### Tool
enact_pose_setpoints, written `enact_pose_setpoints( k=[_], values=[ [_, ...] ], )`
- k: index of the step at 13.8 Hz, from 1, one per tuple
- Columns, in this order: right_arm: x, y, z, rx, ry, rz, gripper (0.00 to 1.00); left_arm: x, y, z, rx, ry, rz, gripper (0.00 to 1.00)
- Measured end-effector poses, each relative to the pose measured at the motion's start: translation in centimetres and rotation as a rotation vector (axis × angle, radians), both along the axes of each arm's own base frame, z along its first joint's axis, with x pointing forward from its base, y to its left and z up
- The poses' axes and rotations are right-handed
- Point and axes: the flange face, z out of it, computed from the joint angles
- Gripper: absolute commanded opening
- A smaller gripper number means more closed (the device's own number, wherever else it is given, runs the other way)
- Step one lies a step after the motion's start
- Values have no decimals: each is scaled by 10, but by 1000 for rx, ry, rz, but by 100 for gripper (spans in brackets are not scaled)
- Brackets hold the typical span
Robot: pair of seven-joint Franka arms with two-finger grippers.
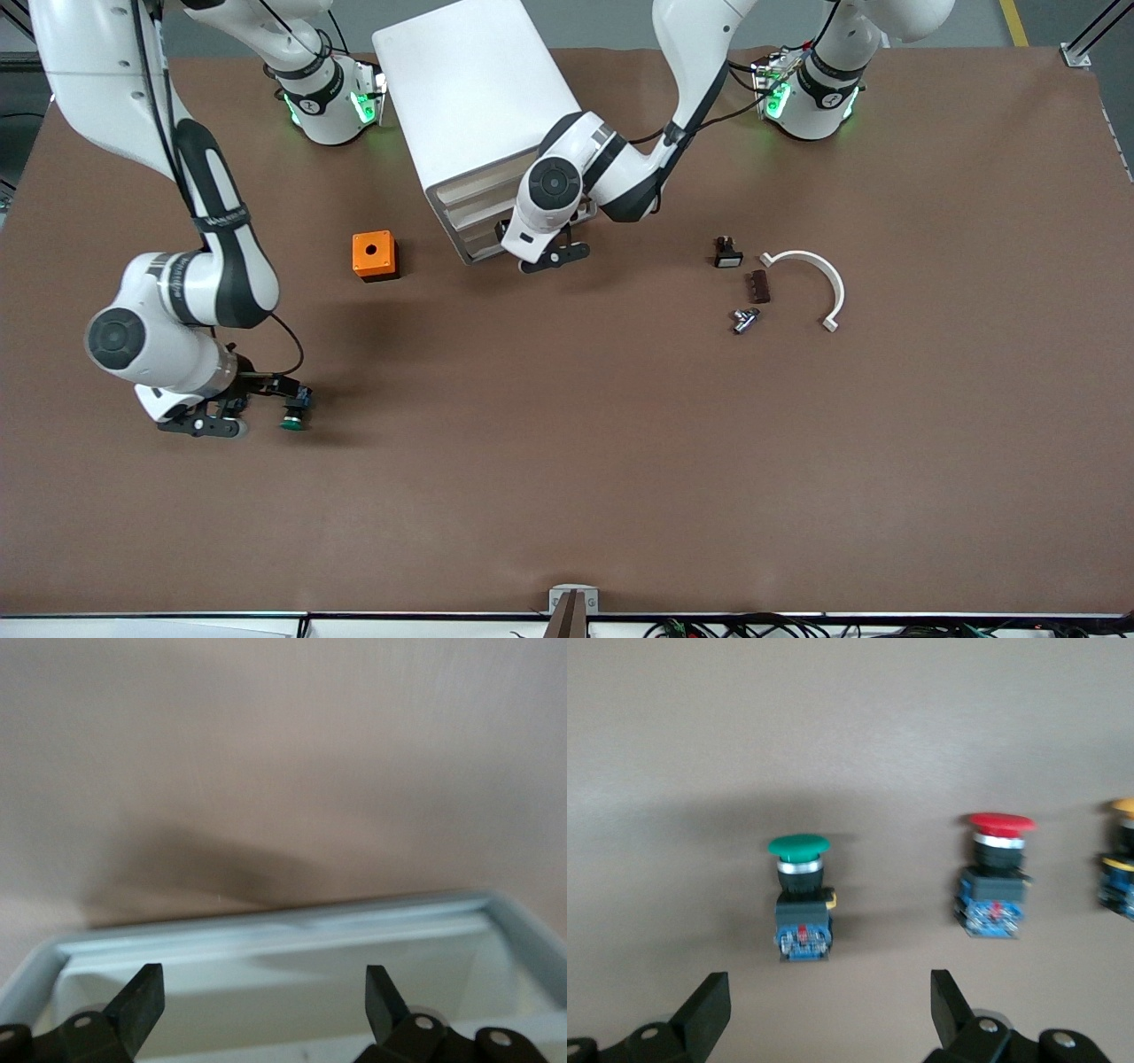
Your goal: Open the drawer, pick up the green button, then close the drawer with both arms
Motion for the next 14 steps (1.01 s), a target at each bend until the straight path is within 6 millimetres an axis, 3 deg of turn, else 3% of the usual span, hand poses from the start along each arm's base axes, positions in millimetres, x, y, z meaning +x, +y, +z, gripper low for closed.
enact_pose_setpoints(
  k=[3, 6, 9, 11, 14],
  values=[
    [-4, -22, 67, 16, 61, -34, 100, 91, 66, 36, 26, -116, 95, 100],
    [-10, -51, 135, 31, 120, -46, 100, 163, 138, 93, 39, -229, 172, 100],
    [-18, -85, 211, 52, 131, -20, 100, 209, 220, 156, 102, -295, 223, 100],
    [-24, -92, 252, 55, 134, -21, 100, 229, 277, 200, 159, -330, 240, 100],
    [-33, -94, 281, 47, 164, -24, 100, 243, 347, 264, 169, -354, 246, 100]
  ],
)
